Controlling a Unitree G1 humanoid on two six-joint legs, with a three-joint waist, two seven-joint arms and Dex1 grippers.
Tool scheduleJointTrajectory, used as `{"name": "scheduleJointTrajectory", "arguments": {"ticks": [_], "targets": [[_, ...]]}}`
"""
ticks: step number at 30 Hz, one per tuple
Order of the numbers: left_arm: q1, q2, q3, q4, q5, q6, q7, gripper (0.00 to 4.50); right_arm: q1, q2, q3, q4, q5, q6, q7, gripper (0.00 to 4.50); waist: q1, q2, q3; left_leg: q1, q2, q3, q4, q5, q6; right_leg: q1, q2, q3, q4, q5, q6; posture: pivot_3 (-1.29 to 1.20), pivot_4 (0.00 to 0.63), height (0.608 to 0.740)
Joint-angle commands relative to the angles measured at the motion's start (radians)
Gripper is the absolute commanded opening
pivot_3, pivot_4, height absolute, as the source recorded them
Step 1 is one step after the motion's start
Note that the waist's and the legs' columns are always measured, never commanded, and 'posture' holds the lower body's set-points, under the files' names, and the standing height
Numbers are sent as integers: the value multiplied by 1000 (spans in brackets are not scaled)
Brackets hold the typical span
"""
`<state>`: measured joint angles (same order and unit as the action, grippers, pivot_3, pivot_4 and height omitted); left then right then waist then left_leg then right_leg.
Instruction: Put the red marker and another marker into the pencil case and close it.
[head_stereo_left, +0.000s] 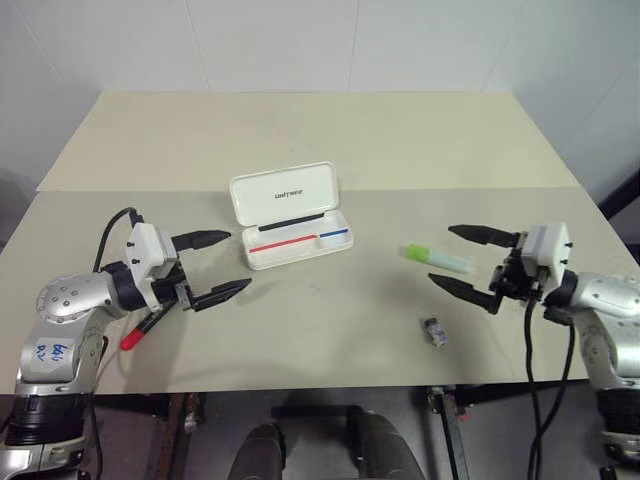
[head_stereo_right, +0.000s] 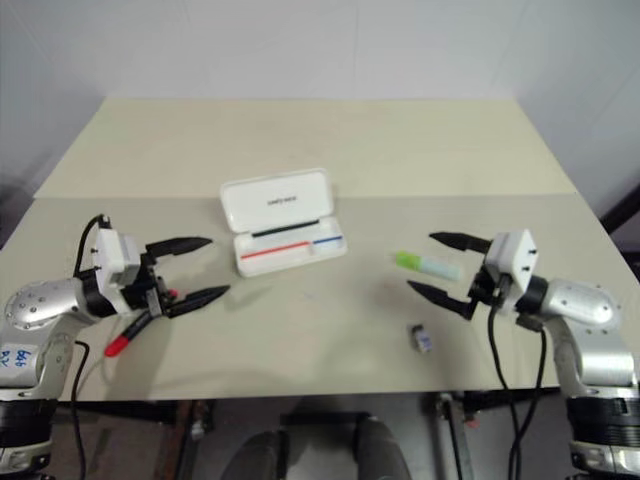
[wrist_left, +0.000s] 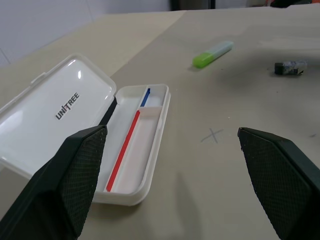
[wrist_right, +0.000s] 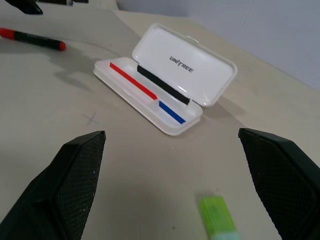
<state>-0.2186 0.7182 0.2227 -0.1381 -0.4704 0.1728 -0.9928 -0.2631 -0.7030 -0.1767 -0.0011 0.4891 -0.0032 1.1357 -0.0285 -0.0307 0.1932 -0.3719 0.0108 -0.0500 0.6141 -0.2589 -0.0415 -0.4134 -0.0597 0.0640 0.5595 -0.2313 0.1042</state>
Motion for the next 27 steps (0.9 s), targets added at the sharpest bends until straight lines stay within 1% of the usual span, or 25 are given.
{"name": "scheduleJointTrajectory", "arguments": {"ticks": [1, 6, 13, 16, 19, 22, 27], "targets": [[6, -7, 12, -49, -17, 20, 30, 4480, -23, 22, 17, -34, -2, -20, -2, 4500, 0, 0, 0, 0, 0, 0, 0, 0, 0, 0, 0, 0, 0, 0, 0, 0, 150, 740], [-13, -24, -7, -34, 13, 24, 68, 4480, -18, 24, 25, -56, 0, -6, -1, 4500, 2, 0, 0, 0, 0, 0, 0, 0, 0, 0, 0, 0, 1, 0, 0, 0, 150, 740], [-59, -2, -37, 28, 55, 8, 52, 4480, -64, 34, 60, -72, 7, 13, 9, 4500, 0, 0, 0, 0, 0, 0, 1, 0, 0, 0, 0, 0, 1, 0, 0, 0, 150, 740], [-80, 12, -54, 85, 72, -1, 20, 3865, -125, 40, 86, -49, 7, 18, 36, 4500, -3, 0, 0, 1, 0, 0, 1, 0, 0, 0, 1, 0, 2, 0, 0, 0, 150, 740], [-119, 9, -94, 135, 125, -4, 37, 2851, -152, 53, 109, -43, 6, 24, 53, 4500, -1, 0, 0, 2, 1, 1, 1, 0, 0, -1, 2, 0, 5, -1, -1, 0, 150, 740], [-168, -7, -122, 167, 146, 9, 50, 2851, -156, 59, 122, -66, 8, 37, 60, 4500, 5, 0, 0, 1, 1, 0, 1, 0, 0, -1, 2, 0, 7, -2, -1, 0, 150, 740], [-312, -67, -223, 318, 237, -21, 57, 2851, -169, 75, 146, -103, 12, 61, 52, 4500, 9, 0, 0, 1, 0, 0, 4, -1, -1, -1, 1, 0, 8, -1, 1, 0, 150, 740]]}}
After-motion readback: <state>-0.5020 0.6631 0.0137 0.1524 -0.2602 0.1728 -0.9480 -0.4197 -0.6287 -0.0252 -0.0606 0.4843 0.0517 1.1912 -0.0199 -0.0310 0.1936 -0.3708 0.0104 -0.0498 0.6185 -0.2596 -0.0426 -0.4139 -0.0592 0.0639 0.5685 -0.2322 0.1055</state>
